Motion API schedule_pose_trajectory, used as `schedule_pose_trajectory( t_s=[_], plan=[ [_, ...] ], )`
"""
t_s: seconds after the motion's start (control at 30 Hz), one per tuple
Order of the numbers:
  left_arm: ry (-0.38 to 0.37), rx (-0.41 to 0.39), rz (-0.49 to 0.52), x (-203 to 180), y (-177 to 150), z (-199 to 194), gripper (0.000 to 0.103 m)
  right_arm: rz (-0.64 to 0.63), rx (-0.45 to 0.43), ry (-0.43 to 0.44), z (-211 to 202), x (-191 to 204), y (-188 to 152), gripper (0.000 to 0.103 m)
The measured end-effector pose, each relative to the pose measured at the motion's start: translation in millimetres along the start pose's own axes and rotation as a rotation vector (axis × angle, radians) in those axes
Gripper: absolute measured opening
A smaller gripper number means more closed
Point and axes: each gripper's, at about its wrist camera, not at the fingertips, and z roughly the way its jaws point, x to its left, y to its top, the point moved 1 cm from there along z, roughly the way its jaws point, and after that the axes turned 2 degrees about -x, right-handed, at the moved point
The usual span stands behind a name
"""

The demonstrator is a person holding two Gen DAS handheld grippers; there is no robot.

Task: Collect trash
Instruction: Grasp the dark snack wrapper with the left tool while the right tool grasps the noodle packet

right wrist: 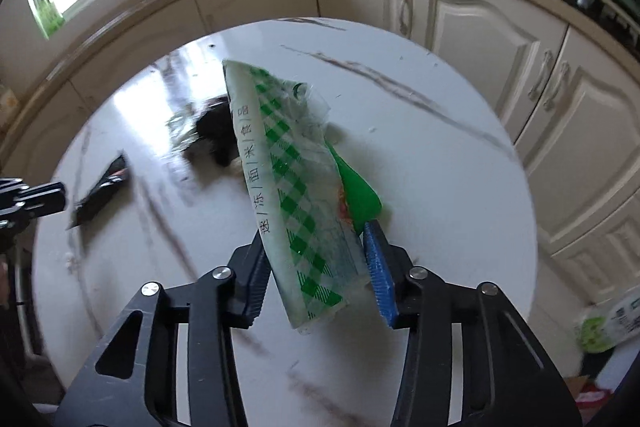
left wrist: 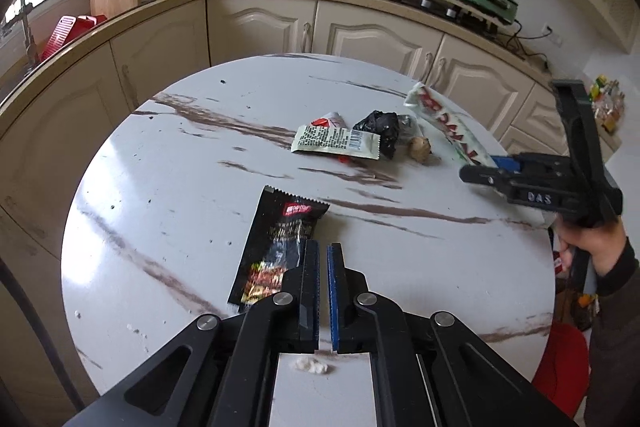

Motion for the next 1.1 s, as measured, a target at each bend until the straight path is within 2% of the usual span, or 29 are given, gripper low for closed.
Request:
schedule_pose_trajectory(
  t_s=[0.17, 0.2, 0.23, 0.3, 0.33, 0.37, 0.4, 0.47, 0.57, 0.67, 0.73, 0.77, 0.83, 0.93, 1.0, 1.1],
  plan=[
    [0.086, 0.016, 0.009, 5, -12, -2, 0.009, 0.015, -0.018, 0.03, -20, 16, -21, 0.032],
    [0.092, 0.018, 0.005, 6, -12, -1, 0.014, 0.02, -0.014, 0.038, -21, 17, -22, 0.031],
    [0.094, 0.021, 0.0, 6, -13, 0, 0.019, 0.028, -0.029, 0.041, -24, 18, -24, 0.03],
    [0.102, 0.022, -0.008, 8, -14, 5, 0.046, 0.052, -0.041, 0.045, -26, 16, -23, 0.028],
    [0.129, 0.023, -0.001, 7, -14, 10, 0.047, 0.058, -0.048, 0.045, -26, 16, -22, 0.025],
    [0.146, 0.015, 0.005, 6, -13, 13, 0.047, 0.068, -0.053, 0.054, -27, 16, -21, 0.018],
    [0.149, 0.013, 0.01, 5, -12, 16, 0.047, 0.074, -0.063, 0.057, -28, 16, -20, 0.014],
    [0.137, 0.032, 0.019, 4, -10, 25, 0.047, 0.067, -0.052, 0.065, -26, 20, -19, 0.014],
    [0.169, 0.046, 0.034, 1, -6, 41, 0.047, 0.052, -0.053, 0.069, -24, 27, -19, 0.014],
    [0.154, 0.049, 0.026, 0, -2, 52, 0.048, 0.055, -0.059, 0.081, -21, 29, -18, 0.014],
    [0.132, 0.054, 0.02, 5, 2, 57, 0.044, 0.07, -0.06, 0.107, -19, 30, -17, 0.014],
    [0.115, 0.053, 0.013, 5, 3, 58, 0.035, 0.077, -0.065, 0.116, -19, 30, -18, 0.014],
    [0.115, 0.045, 0.007, 7, 3, 57, 0.03, 0.092, -0.066, 0.136, -17, 31, -18, 0.014],
    [0.089, 0.007, -0.026, 15, 5, 47, 0.002, 0.119, -0.078, 0.174, -16, 30, -21, 0.014],
    [0.064, 0.026, -0.038, 15, 4, 46, 0.0, 0.135, -0.08, 0.197, -16, 30, -24, 0.014],
    [0.075, 0.018, -0.042, 13, 0, 46, 0.0, 0.167, -0.094, 0.245, -17, 30, -29, 0.014]
  ],
)
